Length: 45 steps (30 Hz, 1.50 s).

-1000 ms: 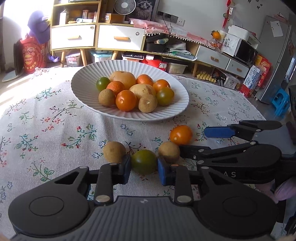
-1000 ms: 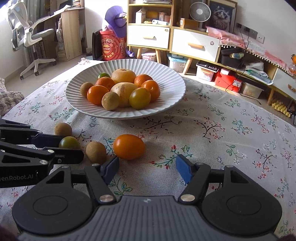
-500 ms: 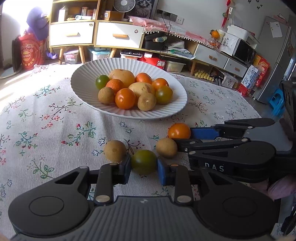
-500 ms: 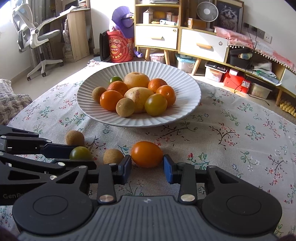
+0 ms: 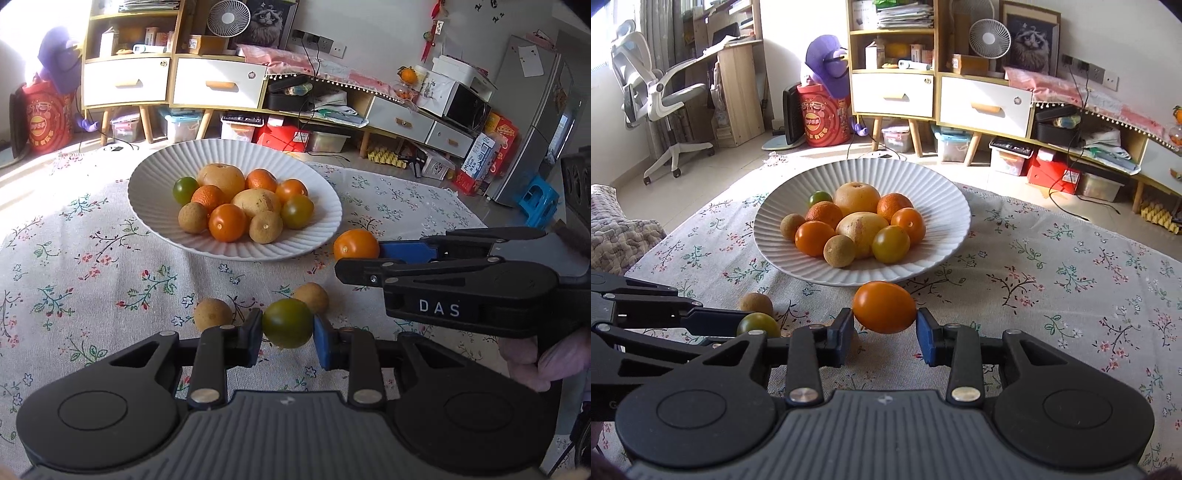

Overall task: Organize fruits
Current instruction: 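Carry the green and orange tomatoes onto the plate and open both tools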

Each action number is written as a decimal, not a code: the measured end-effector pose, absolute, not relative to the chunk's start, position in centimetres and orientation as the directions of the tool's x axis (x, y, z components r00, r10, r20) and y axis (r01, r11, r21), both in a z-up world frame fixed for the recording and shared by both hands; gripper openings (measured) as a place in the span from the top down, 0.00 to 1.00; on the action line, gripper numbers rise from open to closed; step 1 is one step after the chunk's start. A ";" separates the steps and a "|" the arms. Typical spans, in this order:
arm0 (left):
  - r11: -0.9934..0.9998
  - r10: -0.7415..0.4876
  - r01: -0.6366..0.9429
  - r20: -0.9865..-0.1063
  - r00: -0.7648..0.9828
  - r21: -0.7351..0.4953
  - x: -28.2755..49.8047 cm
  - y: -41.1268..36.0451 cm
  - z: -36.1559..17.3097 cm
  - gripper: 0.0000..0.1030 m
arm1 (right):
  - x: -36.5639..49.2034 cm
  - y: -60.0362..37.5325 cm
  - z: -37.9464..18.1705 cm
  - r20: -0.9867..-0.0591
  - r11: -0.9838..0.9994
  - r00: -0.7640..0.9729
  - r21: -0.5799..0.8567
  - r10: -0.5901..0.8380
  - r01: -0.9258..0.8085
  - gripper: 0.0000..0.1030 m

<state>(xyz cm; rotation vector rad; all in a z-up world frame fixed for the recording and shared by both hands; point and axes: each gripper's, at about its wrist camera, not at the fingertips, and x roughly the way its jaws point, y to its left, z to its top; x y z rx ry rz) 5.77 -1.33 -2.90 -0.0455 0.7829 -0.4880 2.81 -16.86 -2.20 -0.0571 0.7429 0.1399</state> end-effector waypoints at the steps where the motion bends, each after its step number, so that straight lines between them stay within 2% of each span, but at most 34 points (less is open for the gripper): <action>1: 0.888 -0.439 0.406 -0.663 0.607 -0.216 5.8 -1.3 -2.8 0.87 | 2.9 -16.8 -2.0 -0.672 0.989 0.733 -0.006 0.105 -0.146 0.67; 15: 0.904 -0.425 0.339 -0.635 0.646 -0.260 8.4 0.0 -0.7 0.87 | 4.8 -17.1 -0.2 -0.629 0.994 0.773 -0.001 0.081 -0.105 0.67; 22: 0.906 -0.421 0.329 -0.623 0.659 -0.265 11.5 1.3 0.4 0.87 | 7.1 -17.1 1.1 -0.619 0.984 0.770 0.024 0.155 -0.179 0.67; 33: 0.902 -0.432 0.272 -0.679 0.594 -0.336 18.3 2.5 -1.1 0.87 | 13.6 -16.6 0.3 -0.694 0.968 0.690 0.039 0.205 -0.249 0.67; 45: 0.887 -0.462 0.268 -0.686 0.562 -0.377 20.8 3.2 -2.2 0.86 | 17.5 -17.7 -1.3 -0.729 0.978 0.654 0.116 0.201 -0.172 0.70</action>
